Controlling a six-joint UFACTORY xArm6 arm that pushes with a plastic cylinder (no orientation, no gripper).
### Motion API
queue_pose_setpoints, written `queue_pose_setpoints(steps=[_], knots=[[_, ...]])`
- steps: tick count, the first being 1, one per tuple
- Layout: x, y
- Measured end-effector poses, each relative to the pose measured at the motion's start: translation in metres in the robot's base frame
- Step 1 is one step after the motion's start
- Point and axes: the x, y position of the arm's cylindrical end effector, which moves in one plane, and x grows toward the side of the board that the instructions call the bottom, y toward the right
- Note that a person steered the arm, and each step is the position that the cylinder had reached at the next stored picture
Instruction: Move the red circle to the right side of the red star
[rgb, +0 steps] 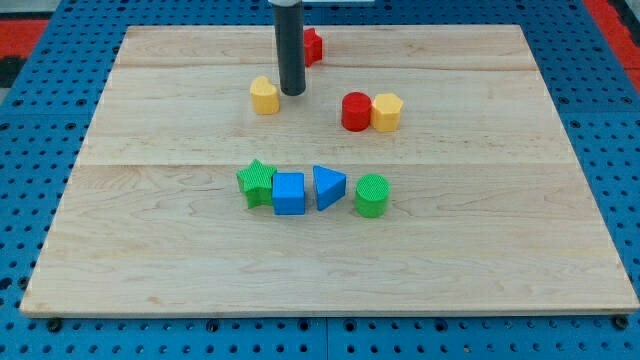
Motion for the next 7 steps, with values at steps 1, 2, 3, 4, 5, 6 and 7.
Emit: queue_pose_setpoints(steps=[1,2,3,4,5,6,7], knots=[[0.039,0.0],[0.057,0.0],[0.063,0.031],[0.073,0.058],[0.073,0.067],[0.072,0.091],[0.071,0.091]])
